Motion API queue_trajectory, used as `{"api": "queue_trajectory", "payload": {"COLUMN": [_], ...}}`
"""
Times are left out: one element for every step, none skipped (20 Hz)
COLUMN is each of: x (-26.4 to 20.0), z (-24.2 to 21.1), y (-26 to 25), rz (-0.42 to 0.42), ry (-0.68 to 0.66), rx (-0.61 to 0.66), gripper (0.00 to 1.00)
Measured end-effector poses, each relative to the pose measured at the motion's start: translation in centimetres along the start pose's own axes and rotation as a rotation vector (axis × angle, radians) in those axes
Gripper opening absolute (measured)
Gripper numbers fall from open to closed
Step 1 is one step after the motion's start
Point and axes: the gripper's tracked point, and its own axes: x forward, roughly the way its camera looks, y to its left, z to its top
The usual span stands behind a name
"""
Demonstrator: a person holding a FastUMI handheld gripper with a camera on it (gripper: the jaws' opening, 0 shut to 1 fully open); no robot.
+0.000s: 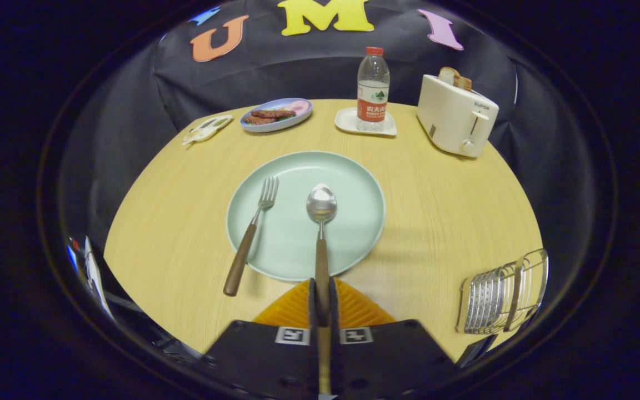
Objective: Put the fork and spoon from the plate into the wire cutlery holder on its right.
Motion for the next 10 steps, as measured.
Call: {"api": "queue_trajectory", "payload": {"x": [-0.2, -0.6, -1.0, -1.5, -2.1, -2.8, -3.5, -4.2, -4.9, -5.5], "z": [-0.4, -0.5, -0.4, -0.4, -0.4, -0.3, -0.3, -0.3, -0.2, 0.0], "y": [0.2, 0.5, 0.4, 0.2, 0.1, 0.0, 0.0, -0.1, -0.4, -0.7], "rz": [0.013, 0.032, 0.038, 0.039, 0.043, 0.052, 0.064, 0.077, 0.086, 0.093], "ry": [0.005, 0.009, 0.010, 0.010, 0.004, 0.000, -0.001, -0.005, -0.007, -0.011], "rx": [0.006, 0.018, 0.026, 0.029, 0.029, 0.031, 0.034, 0.042, 0.048, 0.054], "gripper": [0.01, 0.01, 0.01, 0.01, 0.01, 0.01, 0.01, 0.01, 0.01, 0.01]}}
